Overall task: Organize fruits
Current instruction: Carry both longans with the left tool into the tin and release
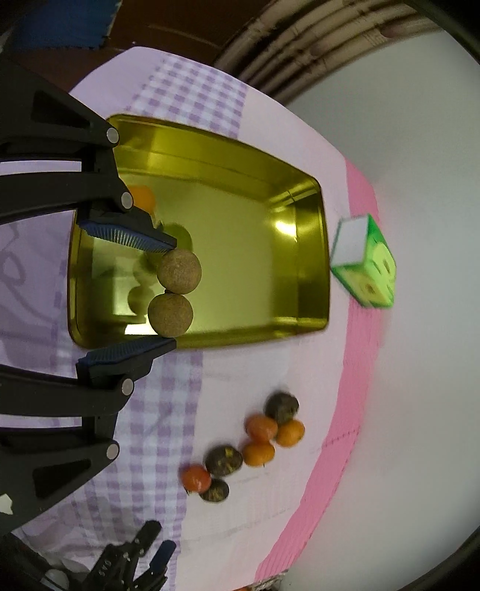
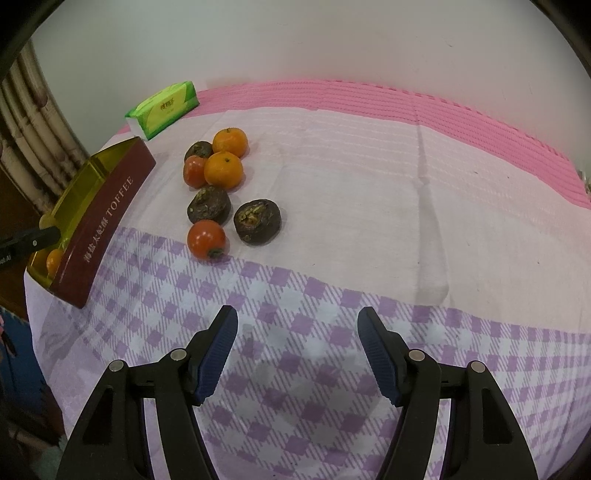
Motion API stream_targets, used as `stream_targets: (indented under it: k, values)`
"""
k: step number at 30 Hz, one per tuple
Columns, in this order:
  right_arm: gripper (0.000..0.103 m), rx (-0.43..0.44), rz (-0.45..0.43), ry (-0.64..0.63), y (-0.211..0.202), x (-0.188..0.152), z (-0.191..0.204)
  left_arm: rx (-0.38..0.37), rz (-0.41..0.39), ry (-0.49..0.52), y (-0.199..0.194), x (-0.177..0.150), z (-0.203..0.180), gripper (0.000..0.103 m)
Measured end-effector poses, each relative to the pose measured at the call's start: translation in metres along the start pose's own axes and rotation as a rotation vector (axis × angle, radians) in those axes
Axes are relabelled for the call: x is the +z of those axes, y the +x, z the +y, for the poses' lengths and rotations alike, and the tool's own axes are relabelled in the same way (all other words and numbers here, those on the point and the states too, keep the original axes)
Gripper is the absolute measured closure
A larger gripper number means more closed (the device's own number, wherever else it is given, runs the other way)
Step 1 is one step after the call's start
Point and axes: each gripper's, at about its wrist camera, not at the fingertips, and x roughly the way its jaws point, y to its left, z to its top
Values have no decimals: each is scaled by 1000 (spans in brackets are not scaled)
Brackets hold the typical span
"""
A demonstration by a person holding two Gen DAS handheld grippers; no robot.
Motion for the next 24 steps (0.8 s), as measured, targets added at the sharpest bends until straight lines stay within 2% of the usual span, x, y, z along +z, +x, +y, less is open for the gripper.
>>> stream_targets:
  k: [7,19,24]
  values:
    - [35,-16,-2,-17,0,1,6,20,32,-27,11,-8,18,60]
    - [35,-36,-3,-65,1,7,22,30,54,-30,22,-14,27,60]
    - [35,-18,-10,-85,0,11,29,40,53,-18,23,-14,27,60]
